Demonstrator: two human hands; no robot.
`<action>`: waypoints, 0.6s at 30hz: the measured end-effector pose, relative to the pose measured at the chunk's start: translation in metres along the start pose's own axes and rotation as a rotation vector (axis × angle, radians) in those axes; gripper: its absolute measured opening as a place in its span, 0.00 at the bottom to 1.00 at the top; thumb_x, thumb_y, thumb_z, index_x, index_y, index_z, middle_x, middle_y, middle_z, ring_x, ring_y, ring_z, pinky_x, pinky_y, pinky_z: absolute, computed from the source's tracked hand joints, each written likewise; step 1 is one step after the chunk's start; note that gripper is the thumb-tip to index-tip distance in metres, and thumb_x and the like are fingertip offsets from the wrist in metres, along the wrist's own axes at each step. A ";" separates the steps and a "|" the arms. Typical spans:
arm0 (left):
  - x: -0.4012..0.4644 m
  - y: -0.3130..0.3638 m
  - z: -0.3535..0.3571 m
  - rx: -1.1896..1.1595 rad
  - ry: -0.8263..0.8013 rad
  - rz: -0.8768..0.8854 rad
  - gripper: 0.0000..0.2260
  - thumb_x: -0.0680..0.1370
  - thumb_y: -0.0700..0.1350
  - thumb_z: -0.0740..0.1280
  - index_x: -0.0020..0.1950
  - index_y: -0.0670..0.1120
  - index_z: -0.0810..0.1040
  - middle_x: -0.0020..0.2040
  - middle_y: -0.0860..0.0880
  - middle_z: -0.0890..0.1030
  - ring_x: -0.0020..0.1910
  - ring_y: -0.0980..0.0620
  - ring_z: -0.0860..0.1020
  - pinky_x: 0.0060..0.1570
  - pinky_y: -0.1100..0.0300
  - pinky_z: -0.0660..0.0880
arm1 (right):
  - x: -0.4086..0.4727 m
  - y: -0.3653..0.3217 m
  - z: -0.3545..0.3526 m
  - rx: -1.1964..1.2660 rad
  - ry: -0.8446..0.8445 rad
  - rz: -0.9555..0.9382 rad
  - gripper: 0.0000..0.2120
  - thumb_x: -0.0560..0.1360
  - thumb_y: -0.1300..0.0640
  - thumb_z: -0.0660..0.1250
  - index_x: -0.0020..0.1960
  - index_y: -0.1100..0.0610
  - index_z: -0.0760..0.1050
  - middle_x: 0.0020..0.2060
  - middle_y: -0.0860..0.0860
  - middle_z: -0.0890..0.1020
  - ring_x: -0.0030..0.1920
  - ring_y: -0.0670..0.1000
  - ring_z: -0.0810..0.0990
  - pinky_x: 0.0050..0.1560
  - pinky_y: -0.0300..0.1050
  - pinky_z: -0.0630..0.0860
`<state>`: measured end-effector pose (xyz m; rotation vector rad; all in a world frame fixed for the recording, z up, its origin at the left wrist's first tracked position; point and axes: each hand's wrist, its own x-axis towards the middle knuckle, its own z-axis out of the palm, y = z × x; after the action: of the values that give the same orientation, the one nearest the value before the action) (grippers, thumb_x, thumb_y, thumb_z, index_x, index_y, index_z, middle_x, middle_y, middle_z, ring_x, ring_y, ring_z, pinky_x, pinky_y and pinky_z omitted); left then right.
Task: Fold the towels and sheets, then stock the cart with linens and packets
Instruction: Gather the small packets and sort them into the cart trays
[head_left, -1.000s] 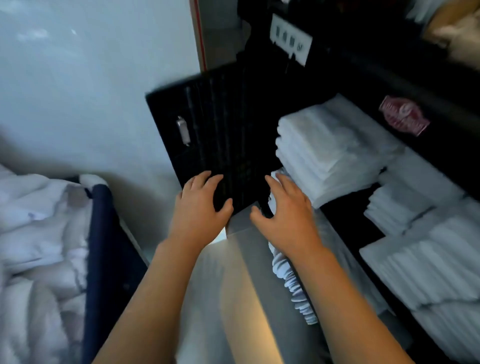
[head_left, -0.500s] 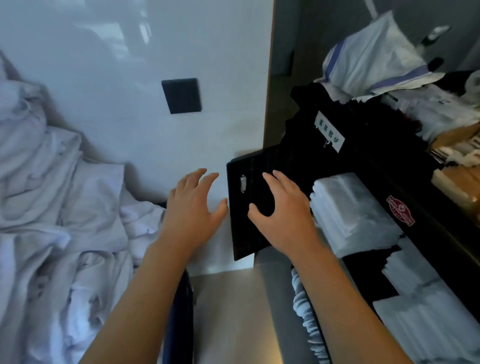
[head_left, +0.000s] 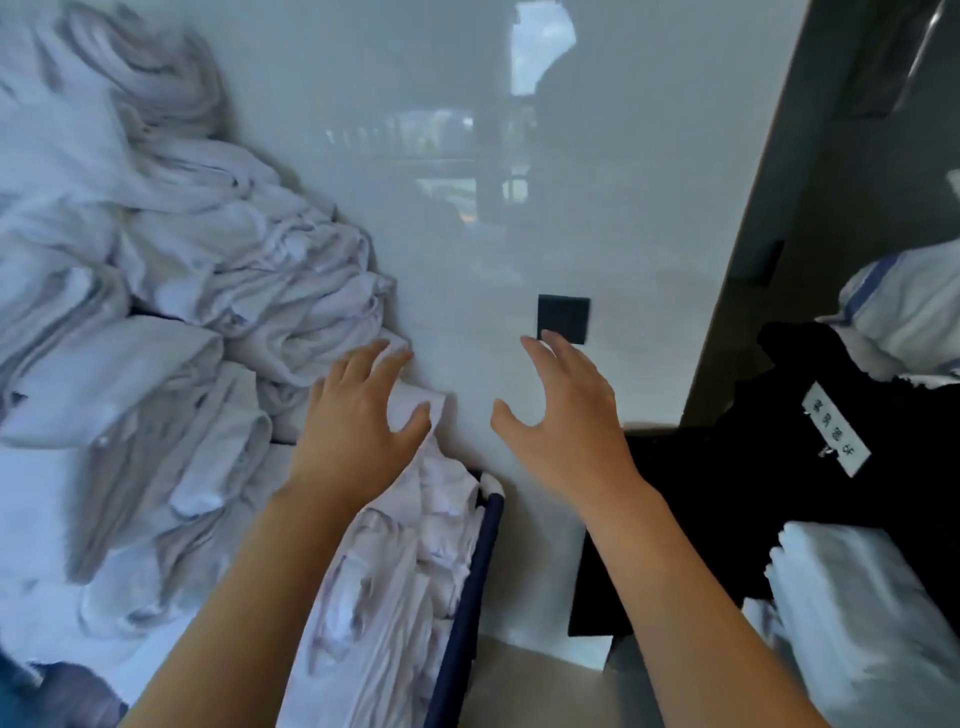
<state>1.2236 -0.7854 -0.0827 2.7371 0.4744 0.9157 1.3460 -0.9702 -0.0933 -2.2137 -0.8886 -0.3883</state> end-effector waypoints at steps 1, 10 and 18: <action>-0.002 -0.007 -0.017 0.017 0.030 -0.016 0.25 0.78 0.53 0.69 0.73 0.46 0.74 0.74 0.43 0.72 0.73 0.40 0.70 0.68 0.37 0.69 | 0.006 -0.016 0.001 0.019 -0.001 -0.042 0.35 0.77 0.41 0.67 0.80 0.50 0.63 0.81 0.50 0.61 0.80 0.52 0.57 0.79 0.56 0.57; -0.041 -0.074 -0.170 0.235 0.240 -0.189 0.28 0.77 0.59 0.65 0.75 0.49 0.73 0.75 0.45 0.71 0.74 0.41 0.69 0.71 0.39 0.68 | 0.037 -0.168 0.012 0.161 -0.051 -0.391 0.35 0.77 0.43 0.69 0.80 0.53 0.64 0.80 0.53 0.63 0.80 0.55 0.60 0.77 0.59 0.59; -0.077 -0.118 -0.267 0.396 0.402 -0.282 0.27 0.79 0.60 0.63 0.76 0.51 0.71 0.76 0.48 0.70 0.75 0.43 0.67 0.73 0.43 0.65 | 0.046 -0.285 0.032 0.314 -0.054 -0.591 0.35 0.77 0.41 0.67 0.80 0.51 0.62 0.80 0.51 0.62 0.80 0.52 0.57 0.78 0.61 0.59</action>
<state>0.9739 -0.6777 0.0485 2.6972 1.1968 1.4234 1.1810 -0.7793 0.0513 -1.6551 -1.5216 -0.4249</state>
